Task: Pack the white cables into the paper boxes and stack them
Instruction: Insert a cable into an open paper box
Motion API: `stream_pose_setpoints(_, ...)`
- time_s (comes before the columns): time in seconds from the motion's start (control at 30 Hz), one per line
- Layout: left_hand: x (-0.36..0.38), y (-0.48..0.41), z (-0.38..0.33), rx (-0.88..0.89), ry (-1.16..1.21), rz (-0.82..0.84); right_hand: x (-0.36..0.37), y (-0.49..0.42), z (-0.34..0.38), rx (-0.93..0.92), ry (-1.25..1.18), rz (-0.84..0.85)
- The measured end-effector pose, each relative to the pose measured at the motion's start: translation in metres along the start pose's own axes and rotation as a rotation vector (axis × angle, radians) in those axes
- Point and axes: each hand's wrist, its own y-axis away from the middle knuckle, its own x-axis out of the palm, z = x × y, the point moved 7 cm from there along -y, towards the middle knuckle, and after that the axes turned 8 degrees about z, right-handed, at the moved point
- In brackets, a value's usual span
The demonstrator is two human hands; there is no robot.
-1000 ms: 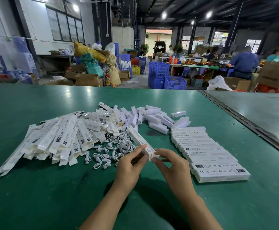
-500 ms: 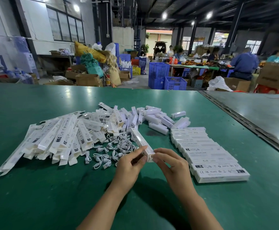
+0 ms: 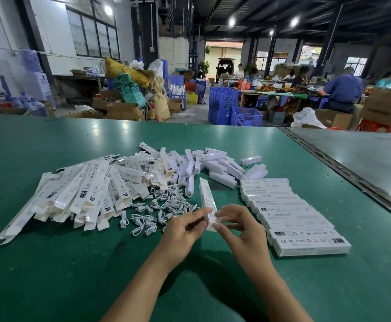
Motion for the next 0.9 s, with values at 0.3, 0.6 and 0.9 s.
stream_pose_setpoints(0.3,0.002,0.003,-0.003,0.022,-0.039,-0.032,0.001,-0.001,-0.002,0.029,-0.081,-0.009)
stream_pose_setpoints(0.6,0.003,0.003,-0.014,-0.011,0.610,0.066,-0.002,-0.001,-0.019,0.178,0.096,-0.002)
stream_pose_setpoints(0.9,-0.021,0.003,0.007,-0.032,0.682,-0.081,0.005,0.003,-0.034,0.301,0.123,0.054)
